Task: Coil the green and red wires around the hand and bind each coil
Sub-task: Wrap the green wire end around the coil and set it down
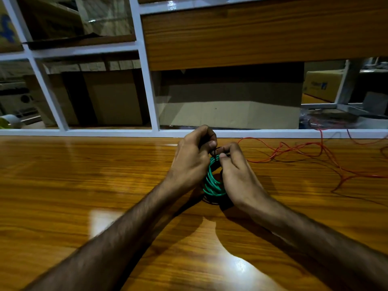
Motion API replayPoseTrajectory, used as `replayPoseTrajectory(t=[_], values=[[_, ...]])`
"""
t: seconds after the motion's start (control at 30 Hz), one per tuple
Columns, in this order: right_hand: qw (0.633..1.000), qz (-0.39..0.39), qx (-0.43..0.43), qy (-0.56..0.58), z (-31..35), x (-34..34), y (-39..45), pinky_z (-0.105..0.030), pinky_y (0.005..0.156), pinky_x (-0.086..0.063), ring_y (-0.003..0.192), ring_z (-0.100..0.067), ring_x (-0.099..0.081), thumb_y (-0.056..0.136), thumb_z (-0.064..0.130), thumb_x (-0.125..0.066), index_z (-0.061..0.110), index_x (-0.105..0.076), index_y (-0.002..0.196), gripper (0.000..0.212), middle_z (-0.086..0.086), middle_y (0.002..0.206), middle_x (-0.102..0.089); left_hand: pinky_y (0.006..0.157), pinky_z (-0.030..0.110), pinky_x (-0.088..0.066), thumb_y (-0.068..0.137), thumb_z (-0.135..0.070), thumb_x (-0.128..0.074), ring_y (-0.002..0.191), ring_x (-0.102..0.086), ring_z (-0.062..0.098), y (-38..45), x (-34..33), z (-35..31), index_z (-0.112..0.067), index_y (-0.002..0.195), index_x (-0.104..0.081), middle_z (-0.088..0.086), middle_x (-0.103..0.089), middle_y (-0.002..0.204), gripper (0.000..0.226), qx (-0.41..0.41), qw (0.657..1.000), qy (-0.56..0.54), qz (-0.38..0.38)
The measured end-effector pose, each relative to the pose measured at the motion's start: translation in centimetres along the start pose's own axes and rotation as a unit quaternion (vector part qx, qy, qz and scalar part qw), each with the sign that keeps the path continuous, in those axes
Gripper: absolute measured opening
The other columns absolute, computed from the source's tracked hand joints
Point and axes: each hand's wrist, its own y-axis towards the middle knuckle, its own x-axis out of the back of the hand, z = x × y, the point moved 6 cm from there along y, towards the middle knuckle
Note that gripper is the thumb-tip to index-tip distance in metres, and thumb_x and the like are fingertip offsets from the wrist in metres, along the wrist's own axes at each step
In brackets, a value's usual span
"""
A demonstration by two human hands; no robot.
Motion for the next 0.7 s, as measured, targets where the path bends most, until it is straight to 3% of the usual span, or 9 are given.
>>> replayPoseTrajectory(t=[0.07,0.17,0.33,0.47,0.53,0.7], values=[[1.000,0.008,-0.004,-0.013,0.0,0.1,0.0,-0.016,0.065,-0.045,0.091,-0.002,-0.056,0.112,0.029,-0.031,0.023,-0.048,0.121,0.020,0.001,0.111,-0.058,0.067,0.017,-0.049,0.103,0.000,-0.054,0.078,-0.058,0.003,0.0,0.2,-0.2,-0.014,0.090,-0.058,-0.003,-0.060,0.083,0.019,-0.010,1.000,-0.003,-0.001],[1.000,0.021,-0.021,-0.003,0.0,0.0,0.1,-0.016,0.067,-0.039,0.095,0.005,-0.051,0.112,0.032,-0.030,0.027,-0.047,0.129,0.025,0.005,0.122,-0.057,0.068,0.025,-0.051,0.103,0.000,-0.053,0.079,-0.059,0.009,-0.2,0.3,-0.6,-0.014,0.091,-0.058,-0.002,-0.060,0.083,0.019,-0.022,1.000,0.008,0.010],[0.993,-0.007,-0.101,0.060,-1.0,-0.3,0.6,-0.042,0.093,-0.054,0.109,-0.018,-0.061,0.111,0.031,-0.035,0.029,-0.053,0.121,0.021,-0.002,0.123,-0.062,0.068,0.036,-0.050,0.101,0.000,-0.053,0.077,-0.059,0.013,-0.2,0.3,-0.8,-0.012,0.090,-0.058,-0.001,-0.060,0.080,0.017,-0.035,0.999,0.039,0.012],[0.981,-0.027,-0.139,0.135,-1.8,-0.7,1.0,-0.030,0.070,-0.049,0.086,-0.015,-0.060,0.109,0.017,-0.041,0.018,-0.056,0.119,0.018,-0.004,0.105,-0.063,0.073,0.040,-0.053,0.101,-0.001,-0.056,0.076,-0.060,0.011,0.1,0.2,0.0,-0.015,0.088,-0.058,-0.002,-0.062,0.080,0.020,-0.004,0.999,0.044,0.025],[0.978,-0.023,-0.149,0.146,-2.1,-0.9,1.0,-0.030,0.069,-0.049,0.085,-0.016,-0.061,0.109,0.015,-0.041,0.019,-0.056,0.118,0.017,-0.006,0.108,-0.064,0.076,0.042,-0.053,0.101,-0.002,-0.058,0.079,-0.062,0.015,0.3,0.1,0.4,-0.014,0.089,-0.060,-0.002,-0.063,0.081,0.017,0.007,0.998,0.045,0.035],[0.969,-0.005,-0.161,0.188,-2.3,-1.2,1.1,-0.041,0.083,-0.052,0.081,-0.019,-0.065,0.109,0.016,-0.043,0.024,-0.057,0.107,0.016,-0.007,0.111,-0.067,0.068,0.024,-0.049,0.104,-0.001,-0.056,0.073,-0.058,0.008,0.3,-0.3,1.2,-0.002,0.096,-0.061,0.005,-0.063,0.081,0.009,0.053,0.996,-0.033,0.056]])
